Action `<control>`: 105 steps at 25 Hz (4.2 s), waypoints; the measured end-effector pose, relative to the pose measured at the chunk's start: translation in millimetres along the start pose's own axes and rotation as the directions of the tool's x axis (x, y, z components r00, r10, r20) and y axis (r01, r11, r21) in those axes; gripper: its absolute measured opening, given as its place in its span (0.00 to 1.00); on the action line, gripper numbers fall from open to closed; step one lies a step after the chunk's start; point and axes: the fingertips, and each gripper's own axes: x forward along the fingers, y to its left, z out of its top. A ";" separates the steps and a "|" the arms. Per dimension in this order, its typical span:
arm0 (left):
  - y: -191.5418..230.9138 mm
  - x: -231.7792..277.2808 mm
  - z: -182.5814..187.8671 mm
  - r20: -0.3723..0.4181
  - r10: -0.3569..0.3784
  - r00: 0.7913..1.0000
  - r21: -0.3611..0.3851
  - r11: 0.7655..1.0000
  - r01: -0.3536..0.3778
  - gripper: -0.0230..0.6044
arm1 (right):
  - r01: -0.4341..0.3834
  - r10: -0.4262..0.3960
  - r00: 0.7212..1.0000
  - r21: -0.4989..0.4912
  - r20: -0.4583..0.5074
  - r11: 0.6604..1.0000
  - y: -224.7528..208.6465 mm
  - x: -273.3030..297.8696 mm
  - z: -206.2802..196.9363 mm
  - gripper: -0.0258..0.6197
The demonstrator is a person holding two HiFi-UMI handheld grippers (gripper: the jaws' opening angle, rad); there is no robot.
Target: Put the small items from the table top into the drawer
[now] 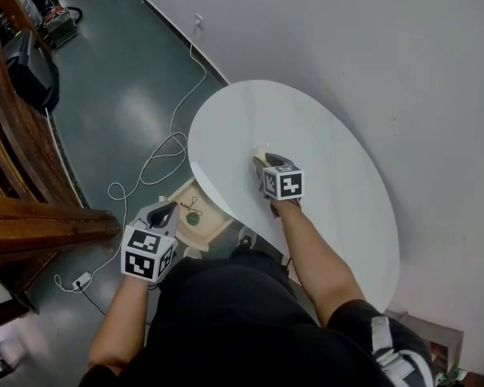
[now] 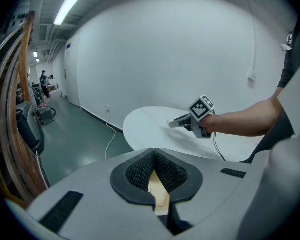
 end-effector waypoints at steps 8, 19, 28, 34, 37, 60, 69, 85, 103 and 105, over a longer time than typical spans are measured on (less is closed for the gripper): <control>16.8 -9.5 -18.1 -0.006 0.003 1.000 -0.008 1.000 -0.003 0.06 | -0.065 0.066 0.997 -0.027 0.034 0.997 56.5 -23.2 -0.1 0.27; 27.1 -27.7 -46.0 -0.004 0.003 1.000 -0.038 0.999 -0.003 0.06 | -0.159 0.161 0.987 -0.091 0.009 0.983 132.2 -27.8 -17.7 0.27; 36.7 -44.0 -74.8 -0.015 0.018 1.000 -0.072 0.997 -0.019 0.06 | -0.261 0.253 0.965 -0.157 -0.066 0.953 196.3 -21.6 -50.9 0.27; 38.0 -48.7 -96.0 -0.040 0.013 0.999 -0.099 0.995 -0.017 0.06 | -0.337 0.307 0.939 -0.236 -0.156 0.911 237.8 -10.9 -78.9 0.27; 39.1 -50.2 -101.4 -0.045 0.016 0.999 -0.113 0.993 -0.021 0.06 | -0.367 0.312 0.924 -0.281 -0.222 0.887 246.7 -0.9 -99.3 0.27; 43.4 -56.1 -127.5 -0.089 0.042 0.995 -0.176 0.983 -0.057 0.06 | -0.470 0.270 0.766 -0.222 -0.583 0.854 238.6 58.1 -239.6 0.30; 40.8 -52.6 -116.7 -0.072 0.027 0.997 -0.149 0.988 -0.038 0.06 | -0.467 0.289 0.779 -0.208 -0.557 0.860 239.1 49.4 -233.0 0.33; 27.2 -52.3 -97.8 -0.036 -0.002 0.999 -0.084 0.996 -0.001 0.06 | -0.417 0.315 0.864 -0.207 -0.394 0.885 245.8 18.1 -180.8 0.31; 9.1 -58.7 -31.7 0.104 -0.071 0.992 0.023 0.997 0.069 0.06 | -0.313 0.327 0.936 -0.115 0.130 0.943 242.2 -103.9 -25.7 0.06; 4.6 -59.6 -24.4 0.125 -0.084 0.989 0.033 0.996 0.081 0.06 | -0.299 0.315 0.934 -0.115 0.167 0.947 238.9 -118.8 -19.6 0.06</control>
